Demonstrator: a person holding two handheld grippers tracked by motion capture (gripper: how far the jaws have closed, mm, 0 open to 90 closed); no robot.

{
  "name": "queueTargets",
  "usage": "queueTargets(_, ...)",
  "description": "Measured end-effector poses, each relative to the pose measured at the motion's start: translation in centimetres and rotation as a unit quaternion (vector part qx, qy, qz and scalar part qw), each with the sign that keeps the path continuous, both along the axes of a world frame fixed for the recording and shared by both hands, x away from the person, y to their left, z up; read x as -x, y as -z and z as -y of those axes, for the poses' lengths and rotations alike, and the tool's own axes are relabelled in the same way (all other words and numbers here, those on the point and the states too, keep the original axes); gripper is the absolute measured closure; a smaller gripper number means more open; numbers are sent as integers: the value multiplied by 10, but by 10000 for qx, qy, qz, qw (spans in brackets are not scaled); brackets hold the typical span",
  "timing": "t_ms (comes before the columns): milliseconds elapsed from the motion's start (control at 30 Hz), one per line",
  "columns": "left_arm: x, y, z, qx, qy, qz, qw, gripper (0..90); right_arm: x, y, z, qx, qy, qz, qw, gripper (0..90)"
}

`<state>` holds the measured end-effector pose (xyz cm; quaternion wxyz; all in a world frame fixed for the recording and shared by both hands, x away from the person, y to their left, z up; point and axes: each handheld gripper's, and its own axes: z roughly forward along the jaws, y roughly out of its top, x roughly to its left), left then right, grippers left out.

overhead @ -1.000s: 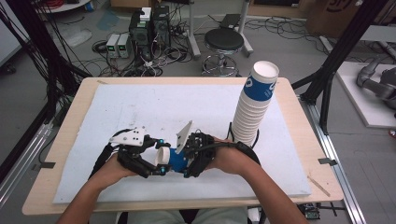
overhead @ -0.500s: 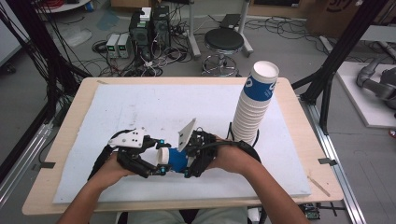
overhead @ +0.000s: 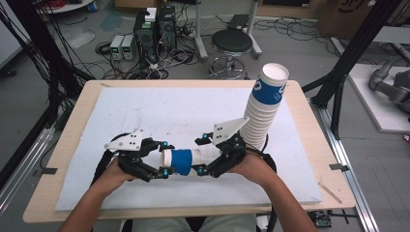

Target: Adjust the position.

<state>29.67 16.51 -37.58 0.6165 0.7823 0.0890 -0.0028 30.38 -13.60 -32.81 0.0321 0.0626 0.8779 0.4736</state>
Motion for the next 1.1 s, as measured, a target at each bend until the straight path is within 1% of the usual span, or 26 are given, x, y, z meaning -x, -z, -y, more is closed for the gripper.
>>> queueTargets(33,0,0,-1,25,-22,23,10000,299,0,1,3,-142,32,62,9999,200)
queueTargets(133,-1,1,-2,90,-32,24,10000,297,3,6,11,-433,168,-27,9989,200)
queueTargets(167,-1,1,-3,117,-39,18,9999,296,2,7,13,-518,157,61,9985,200)
queueTargets(200,-1,2,-3,134,-41,15,9999,295,4,9,15,-524,234,-36,9983,200)
queueTargets(233,-1,2,-3,134,-41,15,9999,294,4,9,15,-524,234,-36,9983,200)
queueTargets(267,-1,2,-4,188,-19,14,9998,294,6,13,19,-636,340,-51,9974,200)
queueTargets(333,-1,2,-4,236,-34,21,9997,294,8,17,22,-790,370,-1,9962,200)
queueTargets(367,-1,2,-4,236,-34,21,9997,294,8,17,22,-790,370,-1,9962,200)
queueTargets(400,-1,2,-4,271,-21,12,9996,295,11,22,26,-918,440,-42,9948,200)
queueTargets(433,0,2,-4,301,-38,71,9995,296,11,24,27,-988,448,-15,9941,200)
queueTargets(467,0,2,-4,301,-38,71,9995,298,12,26,28,-1038,479,-76,9934,200)
queueTargets(533,0,2,-4,352,-64,122,9993,301,13,29,30,-1119,508,-82,9924,200)
queueTargets(567,0,2,-4,352,-64,122,9993,302,13,29,30,-1119,508,-82,9924,200)
queueTargets(600,0,1,-5,437,-73,114,9990,303,13,32,31,-1194,519,-121,9914,200)
queueTargets(633,0,1,-5,437,-73,114,9990,302,13,32,31,-1194,519,-121,9914,200)
queueTargets(700,0,2,-7,599,-49,93,9981,303,14,37,32,-1315,534,-172,9897,200)
queueTargets(733,0,2,-7,599,-49,93,9981,302,15,38,33,-1359,559,-194,9890,200)
queueTargets(767,-1,3,-8,682,-21,54,9977,302,15,39,33,-1434,543,-209,9880,200)
queueTargets(833,-1,4,-8,740,-3,43,9973,302,14,41,35,-1584,503,-285,9857,200)
queueTargets(867,-1,4,-8,758,10,41,9971,302,14,42,35,-1635,526,-326,9846,199)
queueTargets(900,-1,4,-8,758,10,41,9971,302,14,42,35,-1635,526,-326,9846,199)
queueTargets(933,-1,4,-8,773,5,46,9970,302,14,45,35,-1670,496,-388,9840,187)
queueTargets(967,-1,4,-7,790,15,57,9969,302,14,45,34,-1657,494,-415,9841,187)
queueTargets(1100,0,4,-6,816,50,72,9966,302,13,48,31,-1680,426,-448,9838,187)
